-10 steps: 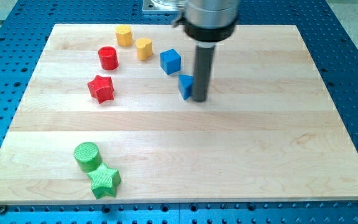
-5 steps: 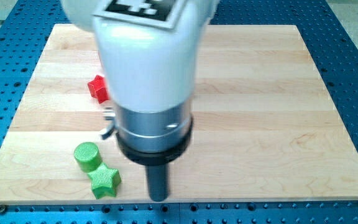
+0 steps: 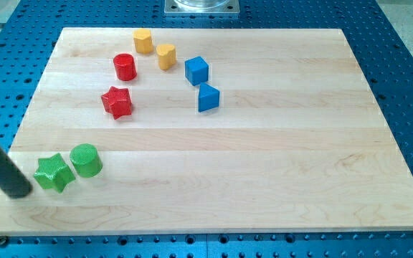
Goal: Move the green circle diagonal to the green star
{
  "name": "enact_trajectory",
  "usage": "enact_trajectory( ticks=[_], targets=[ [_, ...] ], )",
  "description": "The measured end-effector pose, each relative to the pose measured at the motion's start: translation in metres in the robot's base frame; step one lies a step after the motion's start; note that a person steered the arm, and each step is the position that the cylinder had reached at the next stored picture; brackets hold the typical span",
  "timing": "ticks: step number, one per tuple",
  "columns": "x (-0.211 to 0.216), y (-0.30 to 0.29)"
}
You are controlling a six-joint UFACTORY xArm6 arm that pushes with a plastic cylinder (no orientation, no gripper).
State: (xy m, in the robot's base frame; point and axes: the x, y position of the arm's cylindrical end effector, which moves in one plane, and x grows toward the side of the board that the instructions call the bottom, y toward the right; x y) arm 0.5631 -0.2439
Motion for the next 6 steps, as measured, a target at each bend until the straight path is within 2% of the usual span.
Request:
enact_trajectory(
  ticks=[1, 2, 3, 4, 5, 6],
  targets=[
    [-0.018, 0.1],
    [-0.04, 0.134],
    [-0.035, 0.083],
    [-0.069, 0.059],
    [-0.087, 0.185],
    [-0.106, 0.268]
  ],
)
